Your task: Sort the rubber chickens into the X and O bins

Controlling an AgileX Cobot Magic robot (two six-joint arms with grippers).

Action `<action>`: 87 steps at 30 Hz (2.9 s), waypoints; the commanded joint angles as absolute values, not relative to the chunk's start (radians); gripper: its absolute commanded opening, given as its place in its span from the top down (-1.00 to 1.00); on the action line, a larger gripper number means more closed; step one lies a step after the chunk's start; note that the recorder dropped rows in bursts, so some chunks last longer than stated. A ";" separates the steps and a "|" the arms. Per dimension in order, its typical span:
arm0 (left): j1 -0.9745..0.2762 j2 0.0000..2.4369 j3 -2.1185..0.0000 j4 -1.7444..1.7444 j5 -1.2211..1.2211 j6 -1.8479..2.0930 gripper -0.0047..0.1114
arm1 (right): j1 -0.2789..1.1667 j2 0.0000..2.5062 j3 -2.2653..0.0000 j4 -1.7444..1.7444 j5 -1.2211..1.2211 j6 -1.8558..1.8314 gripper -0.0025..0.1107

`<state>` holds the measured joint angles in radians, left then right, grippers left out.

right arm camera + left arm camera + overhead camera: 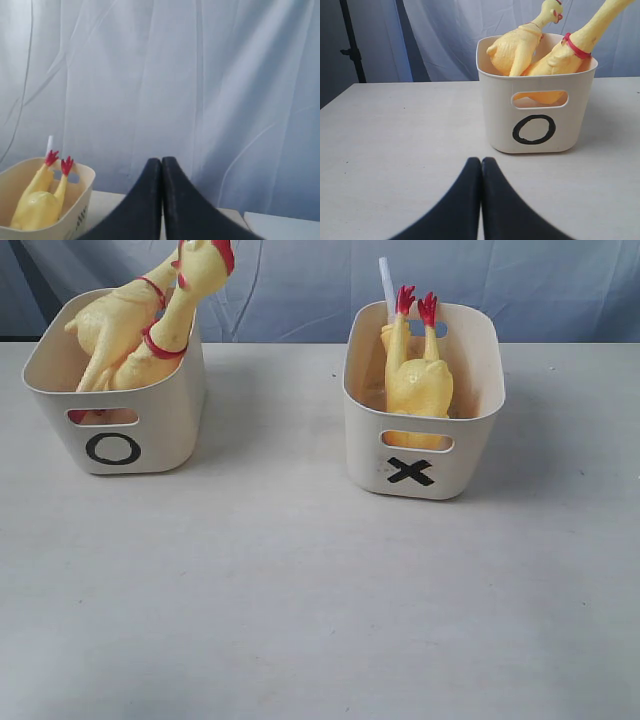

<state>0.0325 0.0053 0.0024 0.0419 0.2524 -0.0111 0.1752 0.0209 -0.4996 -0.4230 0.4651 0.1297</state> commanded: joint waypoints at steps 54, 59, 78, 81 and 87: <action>0.029 0.000 0.000 0.042 0.238 -0.017 0.92 | -0.046 0.000 0.000 -0.049 0.304 0.052 0.96; 0.029 0.000 0.000 0.042 0.238 -0.017 0.92 | -0.046 0.000 0.000 -0.049 0.304 0.052 0.96; 0.029 0.000 0.000 0.042 0.238 -0.017 0.92 | -0.046 0.000 0.000 -0.049 0.304 0.052 0.96; 0.029 0.000 0.000 0.042 0.238 -0.017 0.92 | -0.046 0.000 0.000 -0.049 0.304 0.052 0.96; 0.029 0.000 0.000 0.042 0.238 -0.017 0.92 | -0.046 0.000 0.000 -0.049 0.304 0.052 0.96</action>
